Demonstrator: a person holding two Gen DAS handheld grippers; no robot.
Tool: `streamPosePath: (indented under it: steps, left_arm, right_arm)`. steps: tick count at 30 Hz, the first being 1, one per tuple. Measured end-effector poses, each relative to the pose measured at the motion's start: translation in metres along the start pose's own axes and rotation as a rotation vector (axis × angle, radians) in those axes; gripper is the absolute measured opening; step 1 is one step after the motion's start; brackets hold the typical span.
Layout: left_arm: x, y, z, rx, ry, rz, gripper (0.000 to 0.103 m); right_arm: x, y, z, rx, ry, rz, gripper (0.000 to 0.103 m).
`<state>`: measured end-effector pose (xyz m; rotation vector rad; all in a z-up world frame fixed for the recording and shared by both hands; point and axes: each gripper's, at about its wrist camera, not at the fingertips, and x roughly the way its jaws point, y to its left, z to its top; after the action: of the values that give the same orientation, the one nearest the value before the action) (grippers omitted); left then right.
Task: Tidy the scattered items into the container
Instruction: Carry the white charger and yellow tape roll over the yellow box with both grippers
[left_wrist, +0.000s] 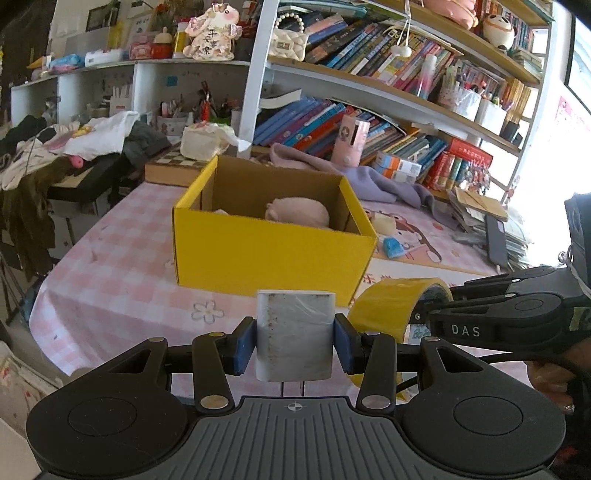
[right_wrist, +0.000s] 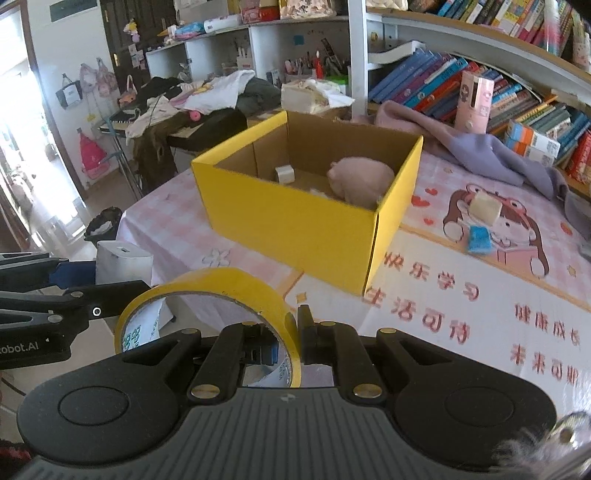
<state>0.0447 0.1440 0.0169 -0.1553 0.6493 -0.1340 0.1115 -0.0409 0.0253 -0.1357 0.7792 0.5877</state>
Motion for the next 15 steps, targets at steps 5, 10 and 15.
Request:
streamPosePath:
  steps: [5, 10, 15]
  left_arm:
    - [0.016, 0.002, 0.025, 0.007, -0.021, 0.006, 0.043]
    - [0.038, 0.007, 0.065, 0.019, -0.066, 0.015, 0.043]
    - [0.063, 0.006, 0.105, 0.052, -0.110, 0.038, 0.043]
  right_arm:
    - [0.009, -0.015, 0.024, -0.026, -0.048, -0.001, 0.009]
    - [0.019, -0.033, 0.060, -0.053, -0.117, -0.002, 0.009]
    - [0.035, -0.053, 0.106, -0.069, -0.186, 0.013, 0.009]
